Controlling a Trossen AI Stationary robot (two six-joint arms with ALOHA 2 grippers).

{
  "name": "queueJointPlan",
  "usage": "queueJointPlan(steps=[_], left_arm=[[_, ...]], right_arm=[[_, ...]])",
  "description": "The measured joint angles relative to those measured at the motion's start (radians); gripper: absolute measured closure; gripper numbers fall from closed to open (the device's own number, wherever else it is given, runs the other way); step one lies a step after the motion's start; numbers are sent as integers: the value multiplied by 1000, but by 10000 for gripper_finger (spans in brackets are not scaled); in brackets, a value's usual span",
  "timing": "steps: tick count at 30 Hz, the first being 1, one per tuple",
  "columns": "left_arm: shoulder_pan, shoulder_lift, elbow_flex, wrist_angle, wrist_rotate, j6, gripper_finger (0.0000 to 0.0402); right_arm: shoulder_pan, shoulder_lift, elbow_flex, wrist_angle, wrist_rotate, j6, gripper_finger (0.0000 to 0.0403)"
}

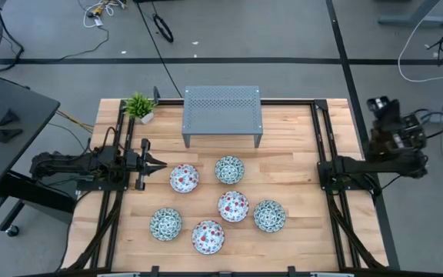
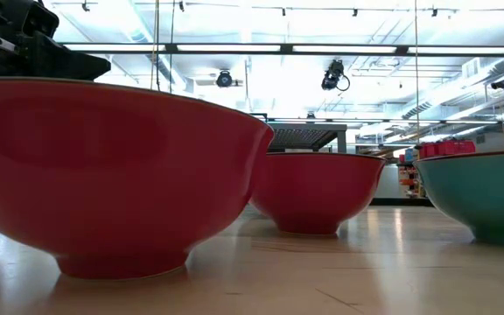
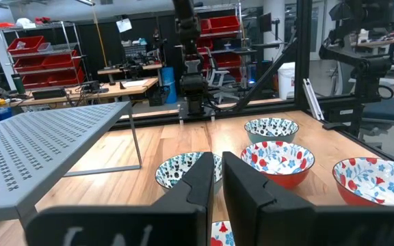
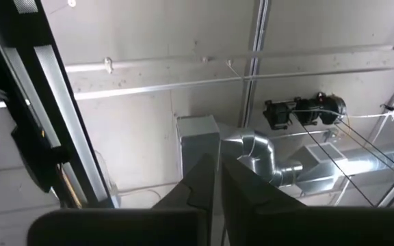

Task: Pick & Place Mini bowls
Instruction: Put the bottom right blue and white patterned bowl on the shelf

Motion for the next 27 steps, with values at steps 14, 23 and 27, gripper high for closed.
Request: queueJointPlan(steps=[14,23,27], left_arm=[[0,0,0,0,0,0,365],[0,0,0,0,0,0,365],[0,0,0,0,0,0,365]], right_arm=[[0,226,447,-325,-2,71,398],[0,394,709,-466,-2,79,398],[0,469,823,-542,-2,78,400]])
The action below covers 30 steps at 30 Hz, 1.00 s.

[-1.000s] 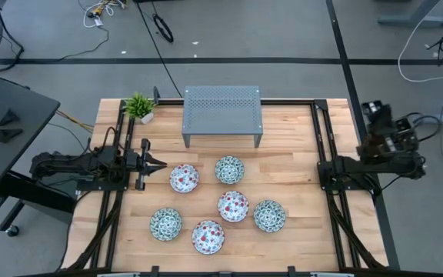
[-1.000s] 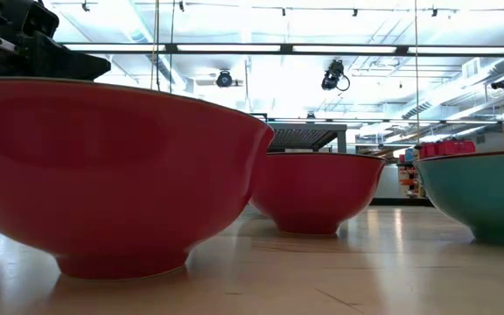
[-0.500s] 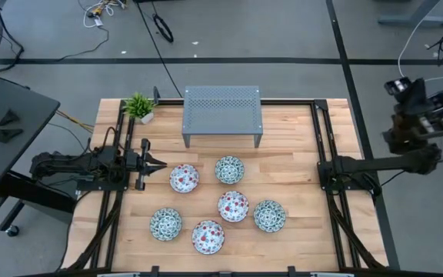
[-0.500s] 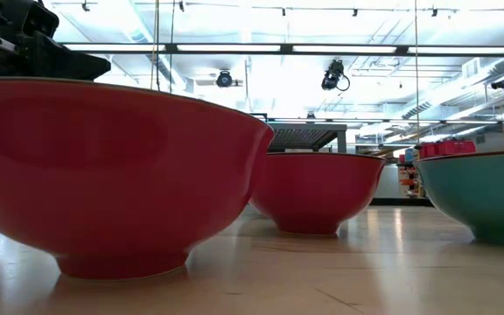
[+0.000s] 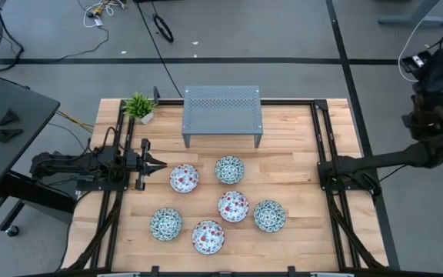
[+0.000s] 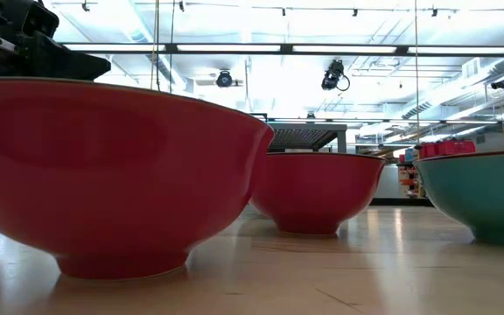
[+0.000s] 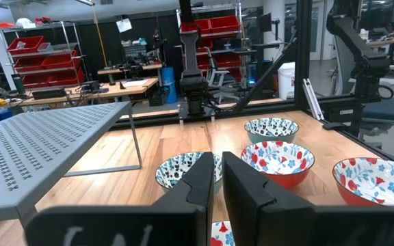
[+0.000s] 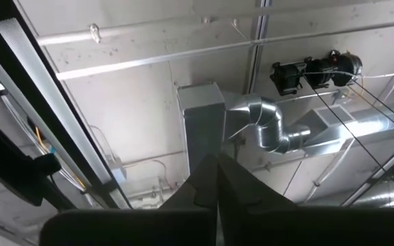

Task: Pick & Place Mini bowls
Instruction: Put the bottom right blue and white patterned bowl on the shelf

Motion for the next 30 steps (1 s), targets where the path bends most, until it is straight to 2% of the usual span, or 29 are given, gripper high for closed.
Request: queueJointPlan(steps=[9,17,20,30], left_arm=[[0,0,0,0,0,0,365],[0,0,0,0,0,0,365],[0,0,0,0,0,0,365],[0,0,0,0,0,0,365]], right_arm=[[0,151,250,-266,-8,1,399],[0,240,424,-604,-11,25,399],[0,259,457,-720,-23,47,399],[0,293,462,-1064,-176,132,399]])
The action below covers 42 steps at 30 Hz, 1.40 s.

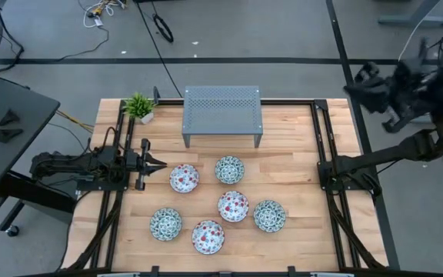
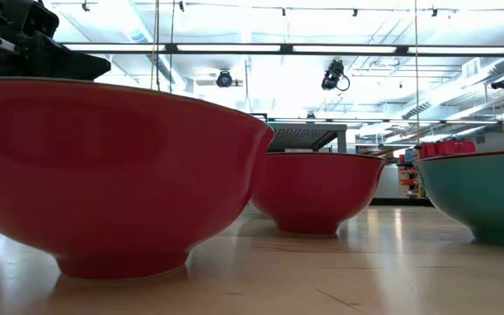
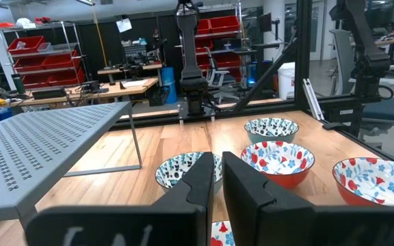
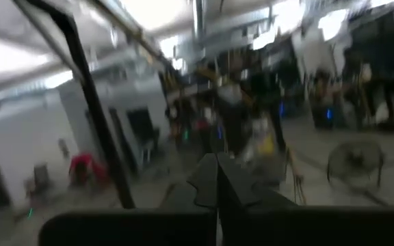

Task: Pick & Place Mini bowls
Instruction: Put the bottom right blue and white patterned bowl on the shelf

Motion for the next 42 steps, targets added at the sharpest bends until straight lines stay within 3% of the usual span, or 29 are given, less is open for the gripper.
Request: queueJointPlan(steps=[10,28,42], left_arm=[[0,0,0,0,0,0,365],[0,0,0,0,0,0,365],[0,0,0,0,0,0,365]], right_arm=[[0,73,0,-290,-148,-10,398],[0,226,0,-670,-150,-41,398],[0,335,-1,-761,-147,-114,398]])
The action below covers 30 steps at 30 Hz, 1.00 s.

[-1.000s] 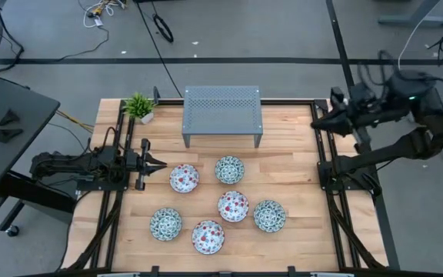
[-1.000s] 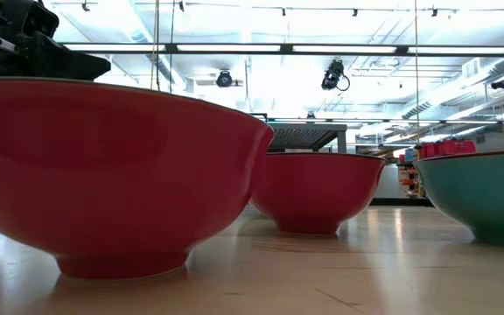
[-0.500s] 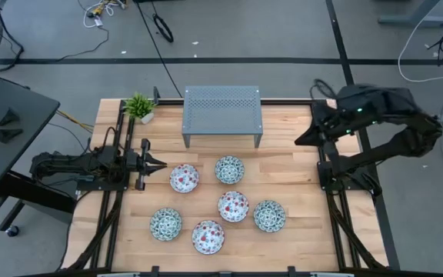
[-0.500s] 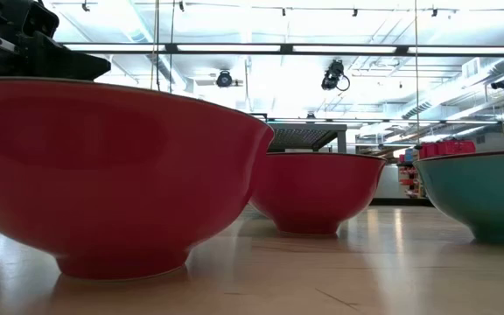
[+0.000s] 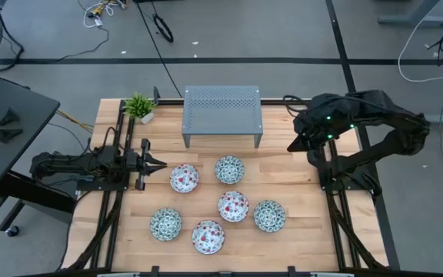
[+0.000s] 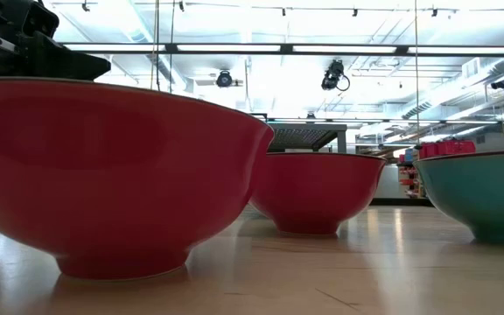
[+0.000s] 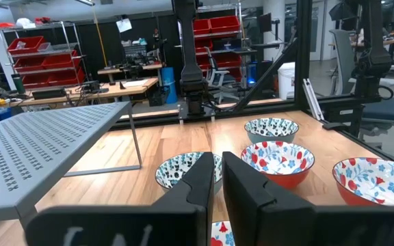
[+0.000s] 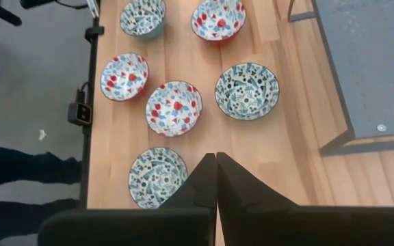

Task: Pick & Place Mini bowls
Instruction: Put the bottom right blue and white patterned bowl on the shelf

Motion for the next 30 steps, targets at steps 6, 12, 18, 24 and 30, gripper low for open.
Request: queueJointPlan(steps=[6,12,18,24,30], left_arm=[[0,0,0,0,0,0,365],[0,0,0,0,0,0,365],[0,0,0,0,0,0,365],[0,0,0,0,0,0,365],[0,0,0,0,0,0,365]], right_arm=[[0,47,0,-8,0,-21,398],[0,51,-98,14,0,-17,398],[0,25,-316,65,0,46,398],[19,24,-506,158,0,128,398],[79,24,-624,328,0,214,398]])
